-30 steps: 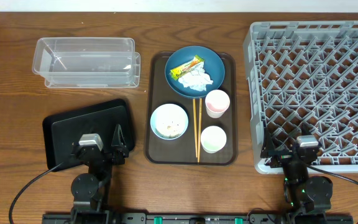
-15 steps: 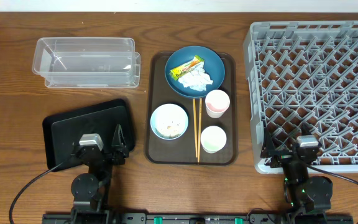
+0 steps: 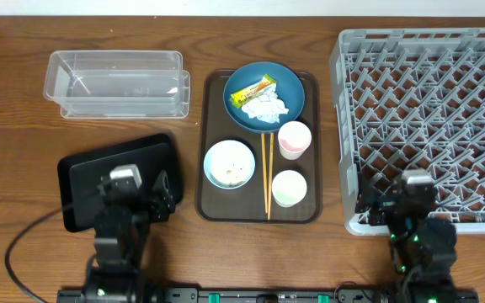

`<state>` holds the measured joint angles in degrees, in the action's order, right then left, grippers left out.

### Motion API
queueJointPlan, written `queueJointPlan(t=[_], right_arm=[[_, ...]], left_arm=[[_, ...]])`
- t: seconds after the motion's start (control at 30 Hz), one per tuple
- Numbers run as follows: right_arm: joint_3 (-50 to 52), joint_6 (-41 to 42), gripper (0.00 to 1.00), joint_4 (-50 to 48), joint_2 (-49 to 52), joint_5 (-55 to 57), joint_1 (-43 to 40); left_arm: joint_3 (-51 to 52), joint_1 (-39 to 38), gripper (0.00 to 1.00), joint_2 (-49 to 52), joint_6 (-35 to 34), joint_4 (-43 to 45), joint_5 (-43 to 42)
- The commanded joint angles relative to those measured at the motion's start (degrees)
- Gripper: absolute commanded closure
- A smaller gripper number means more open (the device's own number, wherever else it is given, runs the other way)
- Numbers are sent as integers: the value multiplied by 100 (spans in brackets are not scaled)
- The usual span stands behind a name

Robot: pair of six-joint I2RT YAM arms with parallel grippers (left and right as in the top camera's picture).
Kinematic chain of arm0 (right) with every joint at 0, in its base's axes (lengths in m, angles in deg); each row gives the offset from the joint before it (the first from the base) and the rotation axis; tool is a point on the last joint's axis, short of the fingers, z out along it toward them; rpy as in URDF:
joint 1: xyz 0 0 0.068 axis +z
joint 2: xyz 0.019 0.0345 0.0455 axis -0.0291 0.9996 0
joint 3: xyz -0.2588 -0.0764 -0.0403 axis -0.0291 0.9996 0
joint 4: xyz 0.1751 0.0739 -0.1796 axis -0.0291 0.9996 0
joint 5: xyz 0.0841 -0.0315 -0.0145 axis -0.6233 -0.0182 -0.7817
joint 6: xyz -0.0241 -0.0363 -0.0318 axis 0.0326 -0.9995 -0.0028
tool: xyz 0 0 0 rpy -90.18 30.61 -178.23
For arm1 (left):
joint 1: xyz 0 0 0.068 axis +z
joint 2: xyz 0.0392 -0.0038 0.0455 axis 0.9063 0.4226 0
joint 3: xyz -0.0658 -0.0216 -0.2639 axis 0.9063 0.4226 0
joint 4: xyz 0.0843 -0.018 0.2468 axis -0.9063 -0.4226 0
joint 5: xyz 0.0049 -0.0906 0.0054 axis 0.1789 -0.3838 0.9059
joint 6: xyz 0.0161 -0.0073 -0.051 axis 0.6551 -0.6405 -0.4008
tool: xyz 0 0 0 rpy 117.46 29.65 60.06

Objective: Sort waste into correct bins and load items into the dishwasher rack

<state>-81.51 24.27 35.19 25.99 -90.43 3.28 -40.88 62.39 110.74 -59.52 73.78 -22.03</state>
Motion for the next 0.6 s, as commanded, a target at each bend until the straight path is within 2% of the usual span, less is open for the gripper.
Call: queueJointPlan(t=[0.0,0.23,0.37,0.57], right_arm=[[-776,76,1,317,713,48,-55],[-2614,74,1,2046,2430,-48,-55],[-3458,72,1,2949,3119,-85,-55],[-3919,79,1,3272,3445,-264,-55]], left_arm=[[-831,35,23,769,-92,-369,-525],[-2675,35,23,2450,-92,-2474,-1447],[-3467,35,23,3058,-90,-4017,-1373],[-3480,35,23,3458,-90,-4516,-1379]])
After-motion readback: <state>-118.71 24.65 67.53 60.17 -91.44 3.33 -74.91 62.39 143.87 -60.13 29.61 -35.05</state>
